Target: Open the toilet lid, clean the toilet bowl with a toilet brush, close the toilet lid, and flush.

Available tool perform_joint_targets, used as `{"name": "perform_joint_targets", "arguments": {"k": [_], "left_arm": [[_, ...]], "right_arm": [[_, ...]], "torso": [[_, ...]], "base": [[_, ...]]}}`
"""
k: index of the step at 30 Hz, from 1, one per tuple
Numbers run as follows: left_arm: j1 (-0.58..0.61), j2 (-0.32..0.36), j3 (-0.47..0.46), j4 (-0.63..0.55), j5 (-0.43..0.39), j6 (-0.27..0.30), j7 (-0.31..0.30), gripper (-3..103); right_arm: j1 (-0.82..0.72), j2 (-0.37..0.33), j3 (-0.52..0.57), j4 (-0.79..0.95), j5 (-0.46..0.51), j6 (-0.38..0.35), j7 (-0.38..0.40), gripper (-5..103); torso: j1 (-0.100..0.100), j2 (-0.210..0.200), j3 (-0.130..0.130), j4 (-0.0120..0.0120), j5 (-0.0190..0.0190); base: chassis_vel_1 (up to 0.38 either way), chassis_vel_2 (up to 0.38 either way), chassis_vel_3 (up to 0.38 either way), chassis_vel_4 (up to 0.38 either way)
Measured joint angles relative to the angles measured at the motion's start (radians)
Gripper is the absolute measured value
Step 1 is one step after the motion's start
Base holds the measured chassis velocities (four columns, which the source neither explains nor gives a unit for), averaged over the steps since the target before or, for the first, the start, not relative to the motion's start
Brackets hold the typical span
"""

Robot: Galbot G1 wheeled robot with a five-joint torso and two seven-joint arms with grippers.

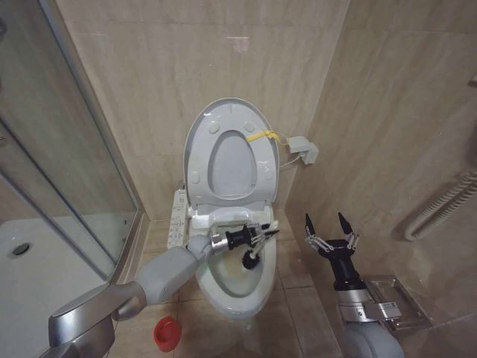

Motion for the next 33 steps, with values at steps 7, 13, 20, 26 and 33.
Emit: {"name": "perform_joint_targets", "arguments": {"k": [7, 13, 20, 26, 33], "left_arm": [[-0.049, 0.005, 0.086, -0.088, -0.028, 0.029, -0.112, 20], [-0.03, 0.056, 0.176, -0.205, 0.077, 0.11, -0.422, 20], [-0.07, 0.07, 0.167, -0.353, 0.119, 0.305, -0.729, 20], [-0.092, 0.141, 0.251, -0.418, 0.105, 0.338, -0.763, 20], [-0.126, 0.083, 0.213, -0.394, 0.119, 0.287, -0.702, 19]], "right_arm": [[0.007, 0.006, -0.002, -0.005, -0.001, 0.001, -0.002, 100], [-0.007, 0.015, -0.002, -0.004, -0.002, 0.006, -0.007, 100], [-0.005, 0.007, 0.006, -0.006, -0.002, 0.007, -0.008, 100], [-0.003, 0.012, 0.005, -0.008, -0.002, 0.007, -0.007, 100], [0.015, 0.006, 0.007, -0.021, 0.003, 0.006, -0.007, 100]], "torso": [[0.0, 0.0, 0.0, -0.0002, -0.0001], [0.0, 0.0, 0.0, -0.0001, -0.0001], [0.0, 0.0, 0.0, -0.0003, -0.0002], [0.0, 0.0, 0.0, -0.0003, 0.0], [0.0, 0.0, 0.0, -0.0012, 0.0]], "base": [[0.0, 0.0, 0.0, 0.0], [-0.012, -0.017, -0.006, -0.004], [0.0, 0.0, 0.0, 0.0], [0.0, 0.0, 0.0, 0.0], [0.0, 0.0, 0.0, 0.0]]}}
